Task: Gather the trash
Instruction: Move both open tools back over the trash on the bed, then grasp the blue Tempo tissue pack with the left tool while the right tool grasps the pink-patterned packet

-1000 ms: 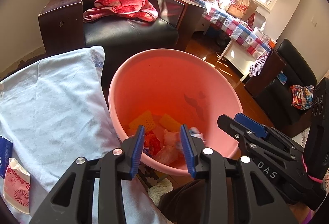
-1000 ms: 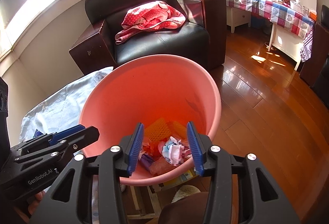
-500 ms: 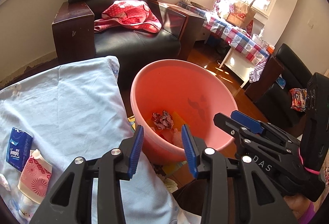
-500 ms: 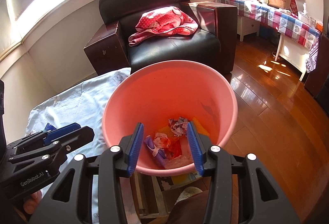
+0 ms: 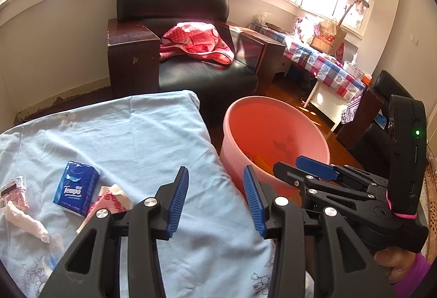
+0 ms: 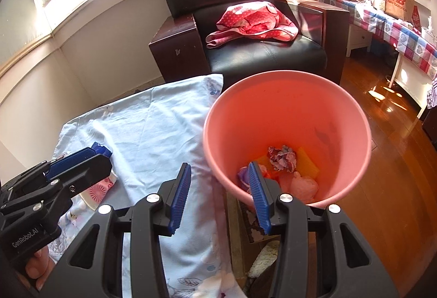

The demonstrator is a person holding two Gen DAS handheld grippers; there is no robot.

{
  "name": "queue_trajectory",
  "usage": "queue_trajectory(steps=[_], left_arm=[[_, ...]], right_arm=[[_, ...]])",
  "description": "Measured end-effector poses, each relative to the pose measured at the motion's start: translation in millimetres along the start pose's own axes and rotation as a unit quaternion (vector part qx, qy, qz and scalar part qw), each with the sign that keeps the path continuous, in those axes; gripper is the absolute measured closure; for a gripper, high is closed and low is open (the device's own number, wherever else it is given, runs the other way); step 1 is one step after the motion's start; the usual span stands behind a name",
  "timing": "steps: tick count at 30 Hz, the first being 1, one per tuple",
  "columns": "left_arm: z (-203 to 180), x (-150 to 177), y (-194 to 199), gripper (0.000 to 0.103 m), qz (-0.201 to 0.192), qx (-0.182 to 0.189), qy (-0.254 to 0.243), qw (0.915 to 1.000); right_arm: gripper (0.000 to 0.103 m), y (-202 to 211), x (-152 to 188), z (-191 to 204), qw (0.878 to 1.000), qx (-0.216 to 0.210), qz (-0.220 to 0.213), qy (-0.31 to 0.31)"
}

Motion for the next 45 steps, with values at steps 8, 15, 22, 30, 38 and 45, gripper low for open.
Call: queue_trajectory(steps=[8, 15, 22, 30, 38, 45], left_arm=[[71, 26, 34, 0.061, -0.011, -0.058, 0.031, 0.9978], [168, 60, 50, 0.061, 0.011, -0.166, 0.082, 0.9826], [214, 87, 13, 0.061, 0.055, -0.103, 0.169, 0.9786], [205, 90, -40, 0.061, 0.096, -0.068, 0.180, 0.9765], [176, 89, -50, 0.051, 0.098, -0.045, 0.171, 0.9793], [164, 88, -51, 0.055, 0.095, -0.033, 0.172, 0.9799]], right_arm=[[0.059, -19, 32, 60, 0.998, -0.033, 0.048, 0.036], [0.059, -27, 60, 116, 0.991, -0.065, 0.066, 0.097], [0.059, -45, 94, 147, 0.980, -0.106, 0.136, 0.098], [0.057, -65, 111, 167, 0.975, -0.114, 0.170, 0.087], [0.047, -84, 117, 168, 0.978, -0.088, 0.174, 0.073], [0.047, -84, 104, 148, 0.984, -0.081, 0.151, 0.053]])
Point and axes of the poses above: each gripper's, at about its wrist camera, not at the fingertips, and y roughly against the way its jaws point, z to its left, x to its underside, the point moved 6 cm from there along -y, roughly the way its jaws point, and after that the axes turned 15 degrees about -y, right-handed, at the moved point
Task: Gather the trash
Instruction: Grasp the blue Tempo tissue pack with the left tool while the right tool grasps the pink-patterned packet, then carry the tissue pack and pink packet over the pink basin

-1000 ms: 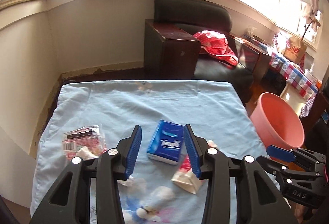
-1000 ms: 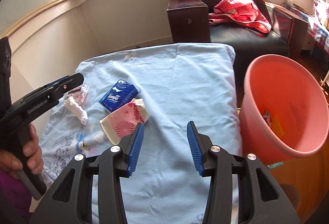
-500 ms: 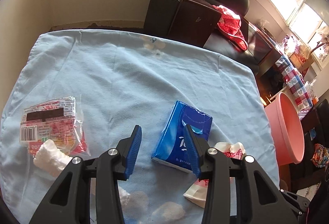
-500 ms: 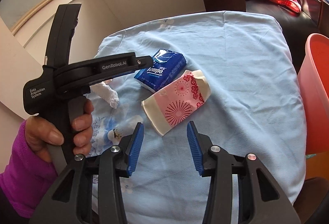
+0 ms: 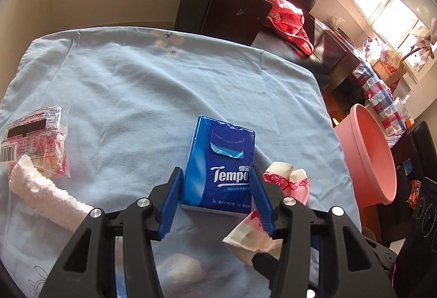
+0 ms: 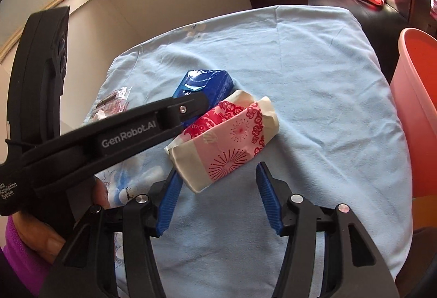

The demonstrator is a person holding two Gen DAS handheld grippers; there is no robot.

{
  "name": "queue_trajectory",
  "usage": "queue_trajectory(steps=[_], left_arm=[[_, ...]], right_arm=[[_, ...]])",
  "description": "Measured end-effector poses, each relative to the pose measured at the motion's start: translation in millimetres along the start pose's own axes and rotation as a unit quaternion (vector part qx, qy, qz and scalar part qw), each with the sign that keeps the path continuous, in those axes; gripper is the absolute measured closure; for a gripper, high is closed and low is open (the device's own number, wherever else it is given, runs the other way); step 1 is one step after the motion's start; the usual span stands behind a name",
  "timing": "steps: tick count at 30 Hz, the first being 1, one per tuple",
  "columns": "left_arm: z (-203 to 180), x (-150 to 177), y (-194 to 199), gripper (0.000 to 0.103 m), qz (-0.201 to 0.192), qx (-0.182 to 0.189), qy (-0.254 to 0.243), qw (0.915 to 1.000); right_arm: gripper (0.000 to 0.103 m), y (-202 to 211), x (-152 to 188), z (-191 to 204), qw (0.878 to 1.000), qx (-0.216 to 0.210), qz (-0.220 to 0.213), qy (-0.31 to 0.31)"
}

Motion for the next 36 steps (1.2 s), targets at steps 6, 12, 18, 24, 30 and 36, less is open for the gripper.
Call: queue_trajectory(steps=[6, 12, 18, 24, 30, 36], left_arm=[[5, 6, 5, 0.058, 0.001, 0.027, 0.027, 0.9993], [4, 10, 7, 0.058, -0.002, 0.028, 0.028, 0.9992], [3, 11, 7, 0.059, -0.006, 0.017, 0.018, 0.9997], [2, 11, 7, 0.059, -0.010, 0.011, 0.011, 0.9998], [-1, 10, 13, 0.060, -0.017, 0.007, 0.005, 0.9998], [-9, 5, 24, 0.060, -0.030, 0.008, -0.005, 0.9995]], right_arm=[[0.047, 21, -8, -39, 0.999, 0.025, -0.028, -0.022], [0.047, 33, -21, -64, 0.997, 0.033, -0.048, -0.054], [0.052, 32, -29, -50, 0.998, 0.024, -0.063, -0.019], [0.091, 22, -31, -37, 0.997, 0.030, -0.067, 0.024], [0.100, 29, -31, -41, 0.997, 0.019, -0.071, 0.028], [0.100, 46, -33, -47, 0.996, 0.006, -0.090, 0.021]])
Point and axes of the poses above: each gripper's, at about its wrist camera, not at the fingertips, and y roughly against the way its jaws point, z to its left, x to its underside, the point moved 6 cm from there along -y, roughly the way its jaws point, and after that the axes turned 15 degrees about -y, right-handed, at the moved point
